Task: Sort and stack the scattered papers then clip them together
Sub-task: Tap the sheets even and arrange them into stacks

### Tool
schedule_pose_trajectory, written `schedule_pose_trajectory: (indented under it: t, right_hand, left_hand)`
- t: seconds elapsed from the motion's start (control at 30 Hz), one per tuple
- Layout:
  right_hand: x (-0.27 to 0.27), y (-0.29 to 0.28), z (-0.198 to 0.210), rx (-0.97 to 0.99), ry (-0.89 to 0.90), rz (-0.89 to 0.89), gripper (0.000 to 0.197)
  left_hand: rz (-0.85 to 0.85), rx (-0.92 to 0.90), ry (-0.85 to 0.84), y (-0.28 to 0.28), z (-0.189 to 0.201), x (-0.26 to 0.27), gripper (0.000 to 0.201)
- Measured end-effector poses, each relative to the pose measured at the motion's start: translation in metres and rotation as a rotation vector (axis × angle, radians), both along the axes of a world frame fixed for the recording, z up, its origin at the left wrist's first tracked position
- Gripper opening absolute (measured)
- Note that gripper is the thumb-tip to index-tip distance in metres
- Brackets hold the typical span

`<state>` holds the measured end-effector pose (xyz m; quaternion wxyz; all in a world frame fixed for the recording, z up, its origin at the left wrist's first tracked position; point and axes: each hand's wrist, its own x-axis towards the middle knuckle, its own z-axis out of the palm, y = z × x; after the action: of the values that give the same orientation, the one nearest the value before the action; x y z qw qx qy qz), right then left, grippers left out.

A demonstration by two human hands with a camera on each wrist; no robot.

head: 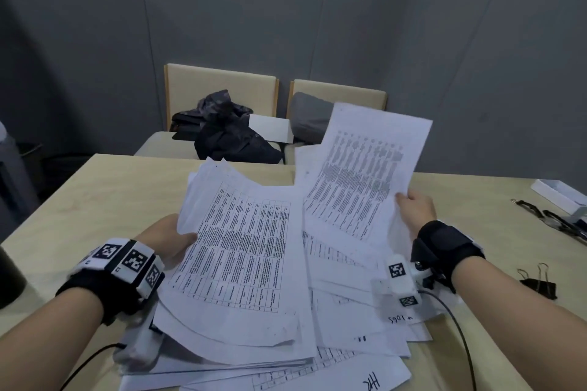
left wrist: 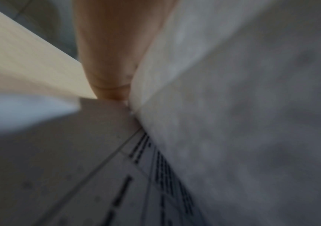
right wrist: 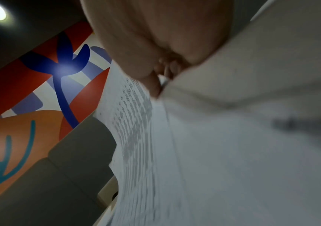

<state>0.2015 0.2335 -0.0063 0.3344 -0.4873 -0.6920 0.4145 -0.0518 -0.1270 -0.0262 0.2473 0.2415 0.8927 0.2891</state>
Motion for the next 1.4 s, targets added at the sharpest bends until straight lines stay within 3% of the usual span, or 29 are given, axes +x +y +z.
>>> schedule_pose_trajectory:
  t: [0.07, 0.13, 0.2, 0.33, 0.43, 0.67, 0.77, 0.9, 1.03, 1.1, 1.3, 1.4]
  right_hand:
    - [0.011, 0.003, 0.004, -0.048, 0.027, 0.054, 0.03]
    - [0.024, 0.0, 0.007, -0.227, 0.007, 0.221, 0.034]
    - [0.033, -0.002, 0.004, -0.313, -0.085, 0.296, 0.036]
    - [0.038, -0.005, -0.006, -0.011, -0.35, 0.262, 0.04]
    - [0.038, -0.003, -0.009, 0.096, -0.411, 0.217, 0.04]
    - [0.025, 0.02, -0.002, -0.121, -0.17, 0.12, 0.012]
    - [0.016, 0.036, -0.002, -0.096, -0.119, 0.09, 0.013]
    - [0.005, 0.048, -0.004, -0.014, -0.263, -0.018, 0.016]
    - [0.011, 0.055, 0.011, 0.041, -0.157, -0.209, 0.032]
    - [0.022, 0.059, 0.016, -0.012, -0.154, -0.181, 0.033]
    - [0.053, 0.031, 0.005, -0.122, -0.616, 0.136, 0.026]
    - [0.052, 0.018, -0.001, -0.188, -0.652, 0.17, 0.037]
  left_hand:
    - [-0.009, -0.012, 0.017, 0.0, 0.0, 0.0, 0.029]
    - [-0.023, -0.03, 0.053, 0.0, 0.0, 0.001, 0.031]
    - [-0.033, -0.041, 0.073, 0.001, 0.001, 0.003, 0.031]
    - [-0.026, -0.045, 0.086, -0.001, 0.0, 0.003, 0.035]
    - [-0.016, -0.034, 0.087, 0.001, 0.0, 0.005, 0.039]
    - [-0.003, -0.057, 0.091, 0.002, -0.004, 0.001, 0.037]
    - [-0.014, -0.061, 0.103, 0.001, -0.006, -0.001, 0.037]
    - [-0.018, -0.07, 0.077, 0.003, -0.005, -0.003, 0.036]
    - [-0.039, -0.075, 0.065, 0.004, -0.004, -0.004, 0.032]
    - [-0.048, -0.079, 0.074, 0.004, -0.003, -0.004, 0.031]
    - [-0.049, -0.075, 0.106, 0.004, -0.001, 0.0, 0.031]
    - [-0.03, -0.065, 0.112, 0.003, 0.0, 0.004, 0.031]
